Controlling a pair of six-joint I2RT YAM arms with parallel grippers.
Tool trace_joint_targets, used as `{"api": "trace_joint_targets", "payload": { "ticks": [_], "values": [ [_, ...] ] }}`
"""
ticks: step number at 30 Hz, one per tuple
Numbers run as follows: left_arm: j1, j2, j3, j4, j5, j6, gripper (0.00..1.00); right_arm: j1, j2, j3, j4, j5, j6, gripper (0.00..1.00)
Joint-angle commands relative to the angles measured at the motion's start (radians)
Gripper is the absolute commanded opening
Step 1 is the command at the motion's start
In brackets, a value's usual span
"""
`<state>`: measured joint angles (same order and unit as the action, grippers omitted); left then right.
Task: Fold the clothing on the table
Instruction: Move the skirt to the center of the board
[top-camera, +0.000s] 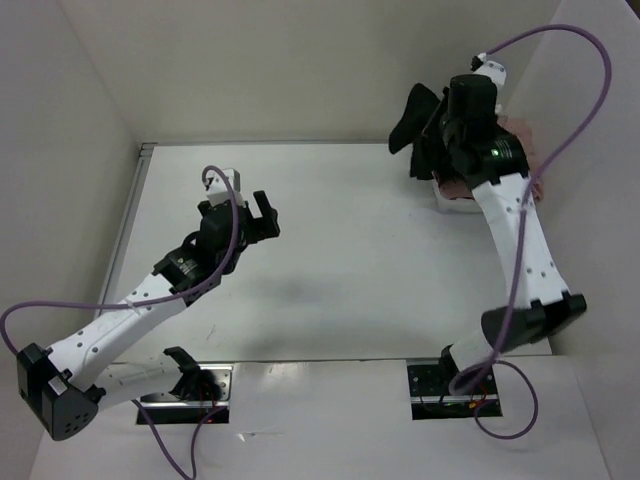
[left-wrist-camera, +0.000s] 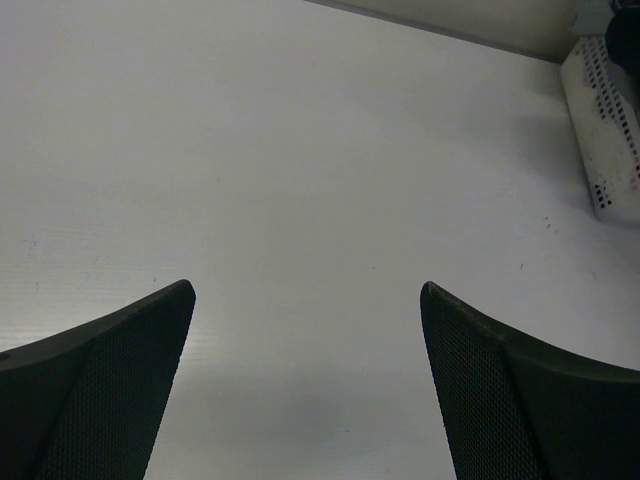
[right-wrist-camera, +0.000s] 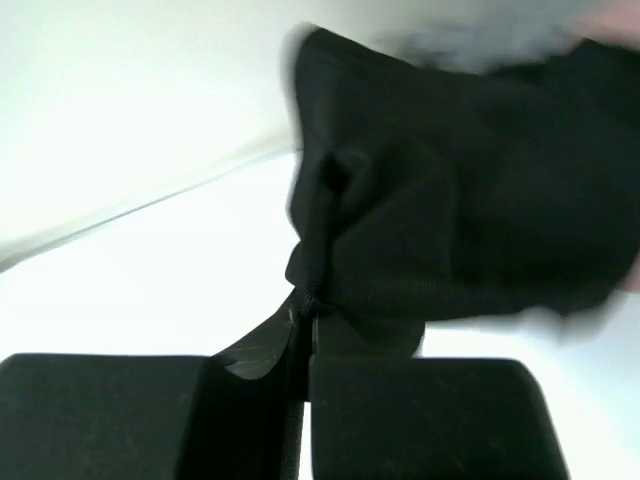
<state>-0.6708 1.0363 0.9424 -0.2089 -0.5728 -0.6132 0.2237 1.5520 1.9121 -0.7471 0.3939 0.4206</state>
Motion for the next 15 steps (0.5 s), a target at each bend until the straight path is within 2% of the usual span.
{"api": "trace_joint_targets", "payload": {
  "ticks": [1, 2, 4, 7, 8, 9, 11, 12, 13, 15],
  "values": [
    [-0.003, 0.022, 0.004, 0.017, -0.024, -0.022, 1.0, 0.058, -0.188, -0.008, 0.028, -0.215, -0.039, 0.0],
    [-0.003, 0.034, 0.004, 0.008, -0.024, -0.031, 1.0, 0.074, -0.276, -0.057, 0.038, -0.304, -0.039, 0.0],
    [-0.003, 0.045, 0.013, -0.001, -0.033, -0.031, 1.0, 0.074, -0.37, -0.125, 0.06, -0.378, -0.039, 0.0],
    [-0.003, 0.063, 0.022, -0.001, -0.033, -0.031, 1.0, 0.074, -0.509, -0.24, 0.051, -0.4, -0.019, 0.01],
    [-0.003, 0.064, 0.022, -0.001, -0.033, -0.031, 1.0, 0.074, -0.523, -0.275, 0.011, -0.4, -0.019, 0.4],
    [-0.003, 0.064, 0.032, -0.01, -0.033, -0.031, 1.0, 0.074, -0.533, -0.294, -0.01, -0.383, -0.019, 0.65],
    [-0.003, 0.082, 0.041, -0.011, -0.033, -0.031, 1.0, 0.074, -0.533, -0.372, -0.053, -0.345, -0.019, 0.73],
    [-0.003, 0.082, 0.041, -0.02, -0.033, -0.031, 1.0, 0.074, -0.514, -0.401, -0.054, -0.333, -0.01, 0.86],
    [-0.003, 0.091, 0.041, -0.02, -0.033, -0.031, 1.0, 0.074, -0.503, -0.439, -0.069, -0.32, 0.01, 0.92],
    [-0.003, 0.1, 0.041, -0.02, -0.033, -0.04, 1.0, 0.074, -0.484, -0.475, -0.069, -0.31, 0.029, 0.93]
  ]
}}
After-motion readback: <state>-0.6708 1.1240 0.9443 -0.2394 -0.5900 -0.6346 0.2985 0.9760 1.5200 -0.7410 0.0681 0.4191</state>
